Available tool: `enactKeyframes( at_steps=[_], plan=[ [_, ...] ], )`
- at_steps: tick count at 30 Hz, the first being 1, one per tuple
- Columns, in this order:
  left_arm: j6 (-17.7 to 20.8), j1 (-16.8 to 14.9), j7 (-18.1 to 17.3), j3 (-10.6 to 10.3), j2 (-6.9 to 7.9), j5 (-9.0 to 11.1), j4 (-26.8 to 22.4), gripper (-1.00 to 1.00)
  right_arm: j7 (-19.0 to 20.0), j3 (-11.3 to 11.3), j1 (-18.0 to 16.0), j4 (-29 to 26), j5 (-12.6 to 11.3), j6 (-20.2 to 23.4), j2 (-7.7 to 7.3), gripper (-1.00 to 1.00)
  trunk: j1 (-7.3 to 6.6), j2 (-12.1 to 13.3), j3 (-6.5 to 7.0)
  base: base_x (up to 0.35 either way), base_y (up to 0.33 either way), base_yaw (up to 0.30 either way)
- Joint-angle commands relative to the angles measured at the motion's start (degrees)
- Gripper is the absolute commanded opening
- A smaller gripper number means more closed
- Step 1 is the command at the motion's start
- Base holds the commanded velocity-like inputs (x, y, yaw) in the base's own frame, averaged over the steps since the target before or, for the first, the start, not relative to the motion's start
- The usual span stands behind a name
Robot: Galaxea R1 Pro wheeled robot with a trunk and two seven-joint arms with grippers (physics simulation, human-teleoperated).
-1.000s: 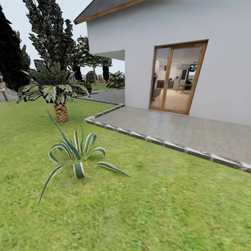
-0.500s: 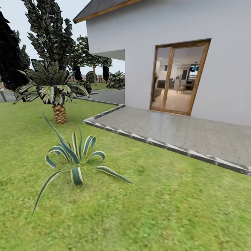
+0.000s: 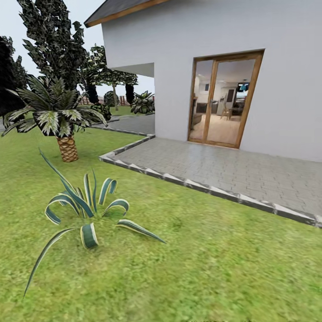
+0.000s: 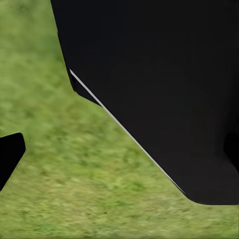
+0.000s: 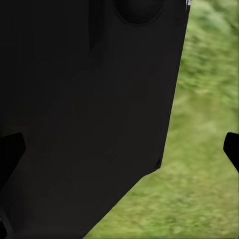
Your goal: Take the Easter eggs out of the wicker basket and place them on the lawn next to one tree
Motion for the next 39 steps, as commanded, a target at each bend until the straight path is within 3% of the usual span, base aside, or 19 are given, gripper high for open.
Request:
enactKeyframes(
  at_steps=[1, 18, 24, 39],
  plan=[
    [0.2, 0.0, 0.0, 0.0, 0.01, -0.5, -0.1, 1.00, 0.0, 0.2, -0.1, 0.1, 0.1, 0.0, 0.02, 1.00, 0.00, 0.0, -0.04, 0.012, 0.000, -0.290],
    [0.2, 0.0, -0.2, 0.0, 0.01, -0.5, -0.1, 1.00, 0.0, 0.2, 0.0, 0.1, 0.1, 0.0, -0.06, 1.00, 0.00, 0.0, -0.04, 0.001, 0.000, -0.297],
    [0.2, 0.0, -0.3, 0.0, 0.00, -0.5, -0.1, 1.00, 0.0, 0.2, -0.1, 0.1, 0.1, 0.0, -0.06, 1.00, 0.00, 0.0, -0.04, 0.000, 0.025, -0.049],
    [0.3, 0.0, -0.2, 0.2, 0.00, -0.4, -0.4, 1.00, 0.0, 0.2, -0.1, 0.1, 0.1, 0.0, -0.06, 1.00, 0.00, 0.0, -0.04, 0.000, 0.308, -0.001]
  ],
)
